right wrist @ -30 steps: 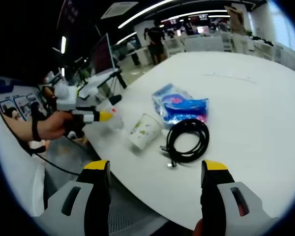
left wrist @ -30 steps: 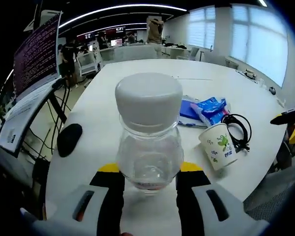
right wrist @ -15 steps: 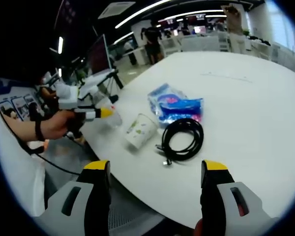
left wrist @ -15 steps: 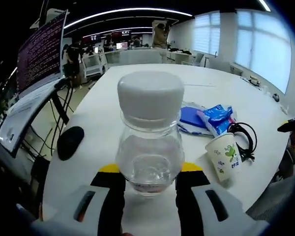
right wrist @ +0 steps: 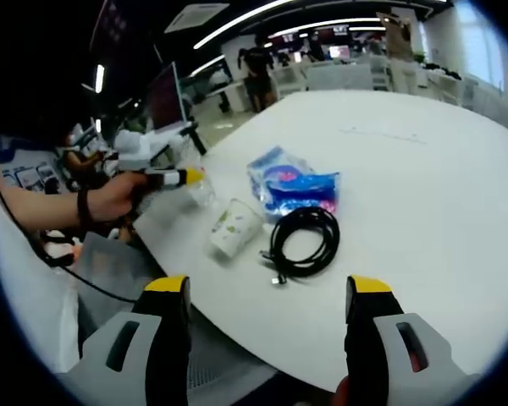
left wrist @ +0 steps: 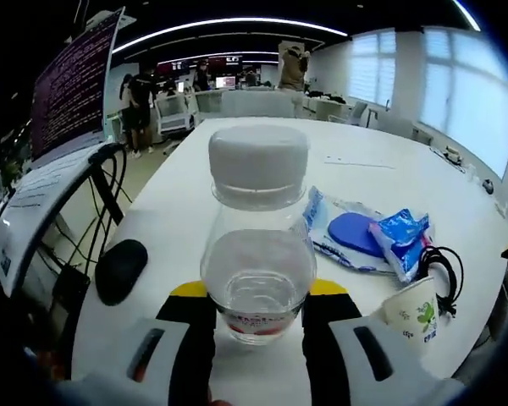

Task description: Arrange the tabletop items into an orderly group along one side of the table until the central work area is clear of visible clutter.

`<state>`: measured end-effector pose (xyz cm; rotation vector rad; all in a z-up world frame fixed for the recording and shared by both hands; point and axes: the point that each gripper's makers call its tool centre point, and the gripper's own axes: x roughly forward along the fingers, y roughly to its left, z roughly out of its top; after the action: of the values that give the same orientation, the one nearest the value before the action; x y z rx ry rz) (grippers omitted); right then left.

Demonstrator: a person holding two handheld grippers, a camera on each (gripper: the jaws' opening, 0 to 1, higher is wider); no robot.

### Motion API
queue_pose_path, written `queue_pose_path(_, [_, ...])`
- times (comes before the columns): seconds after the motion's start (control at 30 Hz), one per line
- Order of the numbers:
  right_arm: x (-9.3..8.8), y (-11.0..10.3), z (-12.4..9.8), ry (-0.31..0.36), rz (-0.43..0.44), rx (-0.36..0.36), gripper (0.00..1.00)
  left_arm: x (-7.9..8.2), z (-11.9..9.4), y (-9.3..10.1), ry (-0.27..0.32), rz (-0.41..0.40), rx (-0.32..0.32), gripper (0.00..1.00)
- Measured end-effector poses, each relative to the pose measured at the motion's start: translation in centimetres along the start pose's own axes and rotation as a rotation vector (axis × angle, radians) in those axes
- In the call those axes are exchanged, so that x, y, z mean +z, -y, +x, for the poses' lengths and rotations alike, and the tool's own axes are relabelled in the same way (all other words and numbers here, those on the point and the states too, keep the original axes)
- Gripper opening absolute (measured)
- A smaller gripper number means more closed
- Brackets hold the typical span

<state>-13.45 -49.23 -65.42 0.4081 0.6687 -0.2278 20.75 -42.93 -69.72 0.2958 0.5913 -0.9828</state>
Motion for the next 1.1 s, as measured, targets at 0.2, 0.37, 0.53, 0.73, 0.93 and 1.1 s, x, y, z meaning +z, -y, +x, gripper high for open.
queue_pose_path(0.2, [0.2, 0.5, -0.5, 0.002, 0.002, -0.016, 0.74, 1.4, 1.4, -0.8, 0.009, -0.011, 0.034, 0.39])
queue_pose_path(0.37, [0.9, 1.0, -0.7, 0.01, -0.006, -0.026, 0.73, 2.6, 2.8, -1.1, 0.022, -0.011, 0.047, 0.39])
queue_pose_path(0.53, [0.8, 1.0, -0.6, 0.004, -0.006, -0.026, 0.74, 3.5, 4.0, -1.3, 0.02, -0.046, 0.043, 0.4])
queue_pose_path(0.73, [0.3, 0.9, -0.9, -0.005, -0.003, -0.03, 0.74, 4.2, 5.3, -1.8, 0.023, -0.074, 0.063, 0.4])
queue_pose_path(0.93, [-0.3, 0.8, -1.0, -0.007, 0.009, -0.034, 0.74, 4.7, 6.1, -1.6, 0.026, -0.077, 0.05, 0.4])
queue_pose_path(1.1, [-0.9, 0.6, -0.9, -0.019, 0.016, -0.031, 0.74, 4.9, 6.5, -1.5, 0.026, -0.075, 0.043, 0.4])
